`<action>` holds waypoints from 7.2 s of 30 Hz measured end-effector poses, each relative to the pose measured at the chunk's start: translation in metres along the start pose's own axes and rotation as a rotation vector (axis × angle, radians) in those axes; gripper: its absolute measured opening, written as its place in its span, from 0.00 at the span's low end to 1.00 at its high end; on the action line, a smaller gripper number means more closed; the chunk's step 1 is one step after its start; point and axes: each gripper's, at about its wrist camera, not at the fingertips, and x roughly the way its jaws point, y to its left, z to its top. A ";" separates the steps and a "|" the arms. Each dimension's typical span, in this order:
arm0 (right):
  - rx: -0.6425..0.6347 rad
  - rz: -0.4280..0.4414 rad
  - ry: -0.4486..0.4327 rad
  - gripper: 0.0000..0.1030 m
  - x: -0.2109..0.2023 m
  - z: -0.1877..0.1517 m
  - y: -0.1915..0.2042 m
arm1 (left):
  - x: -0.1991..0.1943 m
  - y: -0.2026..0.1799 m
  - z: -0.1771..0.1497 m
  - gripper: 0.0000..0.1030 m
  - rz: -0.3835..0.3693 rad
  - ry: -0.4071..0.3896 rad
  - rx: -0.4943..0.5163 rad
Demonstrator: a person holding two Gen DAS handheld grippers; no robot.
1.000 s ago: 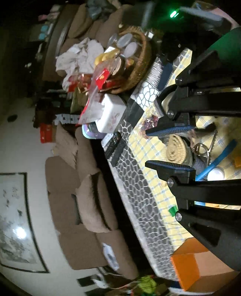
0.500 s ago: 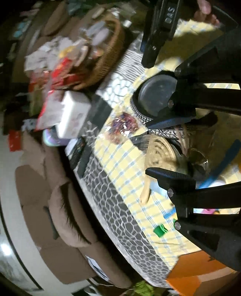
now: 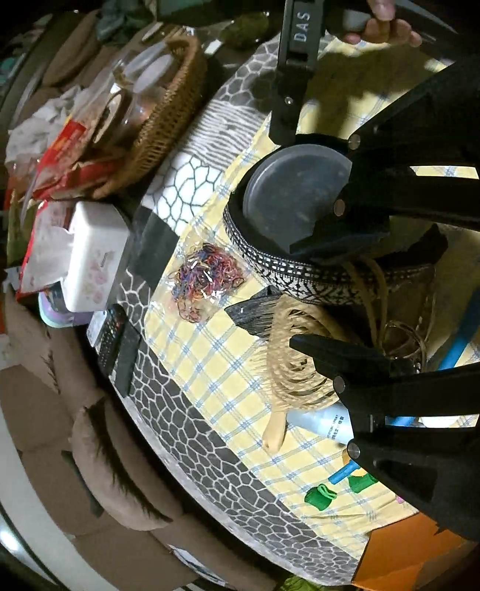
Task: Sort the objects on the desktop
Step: 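Close the right tool on the headband while the left tool grasps its other side, then lift the headband with both tools and carry it toward the orange box, then lower the headband into the orange box and open both tools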
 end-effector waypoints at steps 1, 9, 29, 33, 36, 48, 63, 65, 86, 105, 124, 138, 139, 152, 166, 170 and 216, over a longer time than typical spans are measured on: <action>0.013 0.009 0.013 0.68 0.001 -0.001 -0.003 | 0.000 0.000 0.000 0.39 -0.017 0.004 0.000; 0.011 0.057 0.072 0.48 0.013 -0.009 0.003 | -0.004 -0.002 -0.006 0.27 -0.090 0.012 -0.031; -0.331 0.208 -0.257 0.21 -0.063 -0.020 0.094 | -0.064 0.063 -0.038 0.20 -0.222 -0.213 -0.343; -0.487 0.254 -0.380 0.21 -0.086 -0.035 0.124 | -0.087 0.077 -0.036 0.20 -0.201 -0.321 -0.388; -0.568 0.275 -0.435 0.21 -0.095 -0.048 0.140 | -0.104 0.086 -0.031 0.20 -0.161 -0.396 -0.411; -0.614 0.349 -0.519 0.21 -0.113 -0.058 0.154 | -0.163 0.096 -0.025 0.20 -0.116 -0.557 -0.371; -0.604 0.257 -0.246 0.20 -0.025 -0.082 0.166 | -0.111 0.083 -0.042 0.25 0.180 -0.378 -0.185; -0.622 0.248 -0.231 0.19 -0.016 -0.087 0.168 | -0.106 0.085 -0.044 0.25 0.192 -0.383 -0.182; -0.429 0.456 -0.256 0.19 -0.040 -0.078 0.189 | -0.197 0.089 -0.027 0.25 0.222 -0.495 -0.044; -0.514 0.628 -0.460 0.19 -0.160 -0.087 0.248 | -0.319 0.127 -0.076 0.25 0.148 -0.678 -0.218; -0.589 0.765 -0.445 0.19 -0.210 -0.127 0.324 | -0.416 0.173 -0.117 0.25 0.196 -0.738 -0.255; -0.651 0.787 -0.321 0.19 -0.178 -0.127 0.413 | -0.438 0.240 -0.144 0.25 0.259 -0.748 -0.364; -0.654 0.794 -0.319 0.19 -0.178 -0.128 0.419 | -0.441 0.245 -0.146 0.25 0.265 -0.752 -0.369; -0.734 0.777 -0.288 0.19 -0.145 -0.145 0.485 | -0.427 0.304 -0.172 0.25 0.303 -0.721 -0.435; -0.770 0.655 -0.152 0.19 -0.040 -0.167 0.481 | -0.329 0.348 -0.207 0.25 0.264 -0.572 -0.532; -0.789 0.606 -0.125 0.19 -0.017 -0.171 0.474 | -0.298 0.349 -0.214 0.25 0.255 -0.509 -0.545; -0.982 0.116 0.219 0.18 0.155 -0.210 0.471 | -0.156 0.352 -0.248 0.50 0.245 -0.019 -0.645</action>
